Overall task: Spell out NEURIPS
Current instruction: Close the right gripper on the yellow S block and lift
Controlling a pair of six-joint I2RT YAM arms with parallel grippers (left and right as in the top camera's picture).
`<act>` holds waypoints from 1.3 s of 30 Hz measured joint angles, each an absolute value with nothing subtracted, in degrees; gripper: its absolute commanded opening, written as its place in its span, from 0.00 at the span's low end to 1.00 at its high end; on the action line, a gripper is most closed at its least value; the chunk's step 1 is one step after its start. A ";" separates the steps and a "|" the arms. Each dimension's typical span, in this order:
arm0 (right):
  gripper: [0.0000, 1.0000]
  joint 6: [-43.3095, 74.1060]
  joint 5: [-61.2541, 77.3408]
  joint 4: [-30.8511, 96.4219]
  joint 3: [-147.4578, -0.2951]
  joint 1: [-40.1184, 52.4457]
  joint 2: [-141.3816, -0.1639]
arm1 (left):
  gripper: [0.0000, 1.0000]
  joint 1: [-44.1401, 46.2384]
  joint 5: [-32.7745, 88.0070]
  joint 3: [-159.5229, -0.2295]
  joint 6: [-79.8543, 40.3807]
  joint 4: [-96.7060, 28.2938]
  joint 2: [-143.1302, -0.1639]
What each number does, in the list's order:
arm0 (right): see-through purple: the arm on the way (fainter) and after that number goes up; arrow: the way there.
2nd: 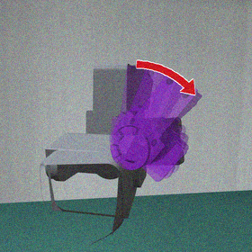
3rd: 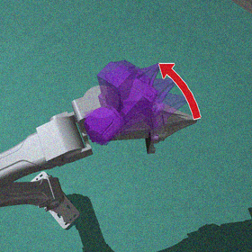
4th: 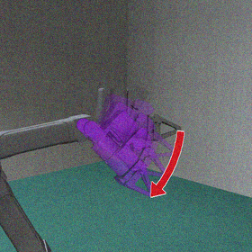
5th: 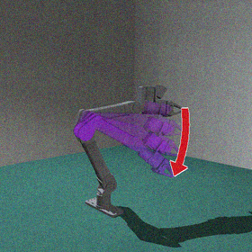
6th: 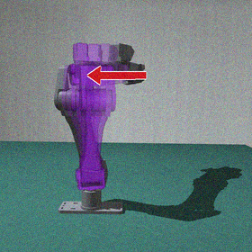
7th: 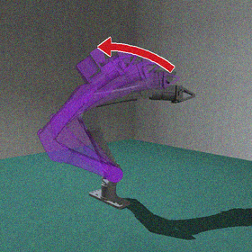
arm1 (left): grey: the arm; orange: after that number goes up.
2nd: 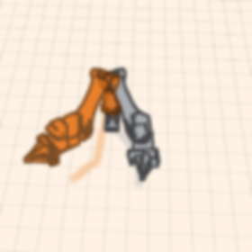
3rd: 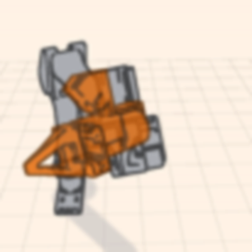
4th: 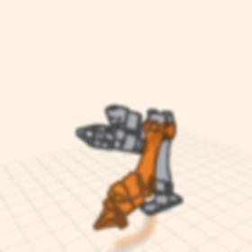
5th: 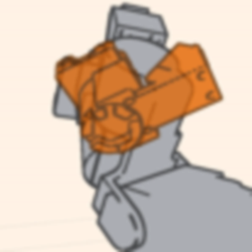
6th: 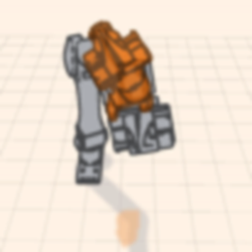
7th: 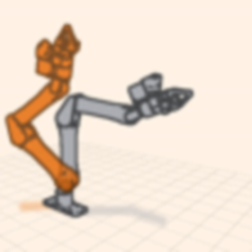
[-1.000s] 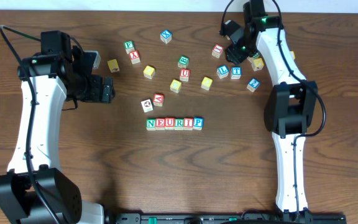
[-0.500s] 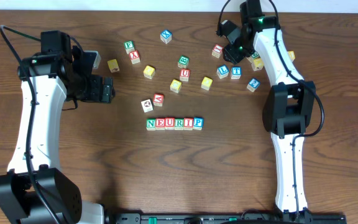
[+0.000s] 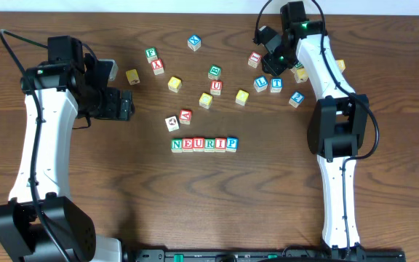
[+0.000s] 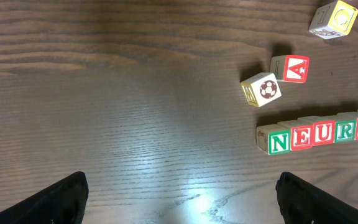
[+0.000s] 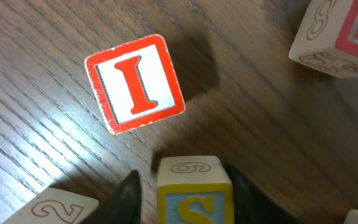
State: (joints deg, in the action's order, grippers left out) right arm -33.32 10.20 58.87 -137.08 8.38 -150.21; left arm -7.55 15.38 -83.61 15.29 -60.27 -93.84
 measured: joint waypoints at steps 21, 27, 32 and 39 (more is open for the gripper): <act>0.03 -32.03 9.17 58.24 -137.08 8.38 -150.21 | 0.95 -7.55 15.38 -83.61 15.29 -60.25 -93.84; 0.01 -30.37 9.13 58.19 -137.08 8.38 -150.21 | 0.95 -7.55 15.38 -83.61 15.29 -60.27 -93.84; 0.10 -27.83 9.04 58.74 -137.03 8.38 -149.45 | 0.95 -7.55 15.38 -83.61 15.29 -60.25 -93.84; 0.06 -14.81 9.04 66.78 -136.42 8.36 -136.20 | 0.95 -7.55 15.38 -83.61 15.29 -60.25 -93.84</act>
